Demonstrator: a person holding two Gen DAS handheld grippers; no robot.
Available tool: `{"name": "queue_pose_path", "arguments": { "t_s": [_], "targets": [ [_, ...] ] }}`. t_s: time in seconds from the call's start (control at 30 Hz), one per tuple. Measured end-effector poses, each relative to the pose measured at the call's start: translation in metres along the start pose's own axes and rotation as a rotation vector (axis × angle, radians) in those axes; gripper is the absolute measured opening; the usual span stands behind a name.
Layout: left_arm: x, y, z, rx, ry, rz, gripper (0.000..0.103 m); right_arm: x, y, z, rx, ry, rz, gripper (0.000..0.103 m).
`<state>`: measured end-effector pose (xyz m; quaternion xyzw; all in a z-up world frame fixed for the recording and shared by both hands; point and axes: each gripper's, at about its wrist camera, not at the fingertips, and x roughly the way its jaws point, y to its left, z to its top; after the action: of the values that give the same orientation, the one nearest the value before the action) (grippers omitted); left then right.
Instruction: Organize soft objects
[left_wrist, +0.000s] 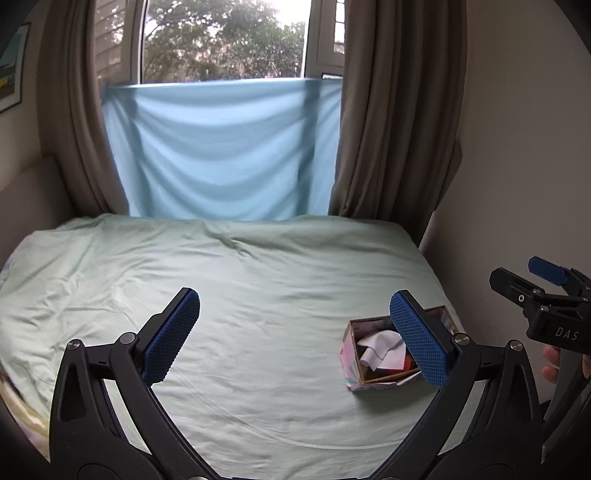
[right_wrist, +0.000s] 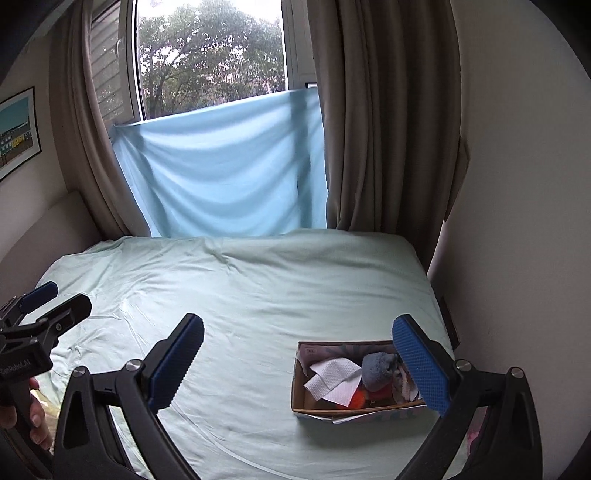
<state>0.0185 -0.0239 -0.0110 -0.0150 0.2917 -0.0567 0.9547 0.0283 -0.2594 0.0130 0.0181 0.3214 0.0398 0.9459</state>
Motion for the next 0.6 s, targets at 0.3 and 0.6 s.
{"name": "queue_pose_path", "arguments": {
  "t_s": [0.3, 0.6],
  "targets": [
    [-0.015, 0.016, -0.01, -0.022, -0.032, 0.012, 0.103, -0.016, 0.027, -0.005, -0.035, -0.046, -0.014, 0.102],
    [-0.019, 0.014, -0.012, -0.006, -0.051, 0.019, 0.103, -0.02, 0.022, -0.006, -0.005, -0.065, -0.048, 0.102]
  ]
}}
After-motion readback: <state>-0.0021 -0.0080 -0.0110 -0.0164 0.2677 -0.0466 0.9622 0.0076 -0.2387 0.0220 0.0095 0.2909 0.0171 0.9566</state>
